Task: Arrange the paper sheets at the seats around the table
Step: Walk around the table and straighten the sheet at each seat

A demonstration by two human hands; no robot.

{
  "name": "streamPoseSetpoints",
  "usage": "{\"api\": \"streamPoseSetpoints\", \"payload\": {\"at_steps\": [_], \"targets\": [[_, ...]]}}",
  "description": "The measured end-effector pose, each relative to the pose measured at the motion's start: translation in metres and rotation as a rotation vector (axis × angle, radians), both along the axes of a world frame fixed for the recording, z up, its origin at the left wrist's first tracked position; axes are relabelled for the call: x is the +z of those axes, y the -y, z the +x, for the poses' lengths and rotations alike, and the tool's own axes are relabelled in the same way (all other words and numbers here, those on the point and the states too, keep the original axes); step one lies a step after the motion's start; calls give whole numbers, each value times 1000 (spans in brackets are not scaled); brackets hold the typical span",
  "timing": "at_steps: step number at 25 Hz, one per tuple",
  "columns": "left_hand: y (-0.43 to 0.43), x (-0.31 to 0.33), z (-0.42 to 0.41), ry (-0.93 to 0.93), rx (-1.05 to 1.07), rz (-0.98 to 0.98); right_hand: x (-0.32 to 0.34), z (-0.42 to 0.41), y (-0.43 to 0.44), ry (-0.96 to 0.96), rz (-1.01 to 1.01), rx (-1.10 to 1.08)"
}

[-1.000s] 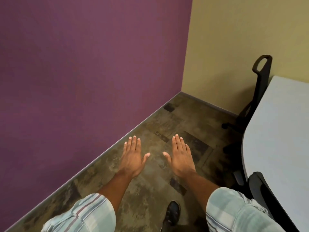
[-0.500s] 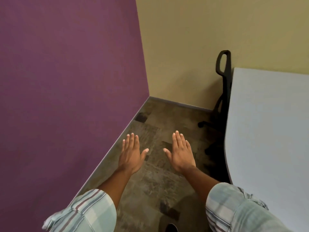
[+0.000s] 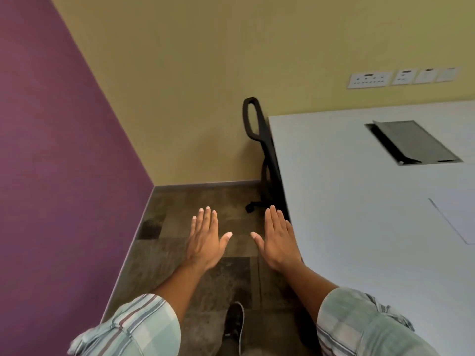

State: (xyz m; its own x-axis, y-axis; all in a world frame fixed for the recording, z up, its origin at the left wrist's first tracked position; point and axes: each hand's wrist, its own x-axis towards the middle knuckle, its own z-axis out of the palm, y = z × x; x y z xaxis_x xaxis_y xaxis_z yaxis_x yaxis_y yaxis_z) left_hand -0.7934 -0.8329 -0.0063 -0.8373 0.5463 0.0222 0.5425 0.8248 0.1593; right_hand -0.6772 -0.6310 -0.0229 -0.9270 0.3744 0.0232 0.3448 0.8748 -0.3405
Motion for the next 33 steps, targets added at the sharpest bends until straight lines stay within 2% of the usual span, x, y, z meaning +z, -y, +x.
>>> {"api": "streamPoseSetpoints", "payload": {"at_steps": [7, 13, 20, 33], "targets": [[-116, -13, -105, 19, -327, -33, 0, -55, -74, 26, -35, -314], [-214, -13, -149, 27, -581, -20, -7, -64, -125, 17, -38, -547], [-320, -28, -143, 18, -804, -76, -22, -29, -179, 38, -54, -794], [-538, -48, -64, 61, -1124, -123, -52, 60, -322, 2, -145, -1125]]}}
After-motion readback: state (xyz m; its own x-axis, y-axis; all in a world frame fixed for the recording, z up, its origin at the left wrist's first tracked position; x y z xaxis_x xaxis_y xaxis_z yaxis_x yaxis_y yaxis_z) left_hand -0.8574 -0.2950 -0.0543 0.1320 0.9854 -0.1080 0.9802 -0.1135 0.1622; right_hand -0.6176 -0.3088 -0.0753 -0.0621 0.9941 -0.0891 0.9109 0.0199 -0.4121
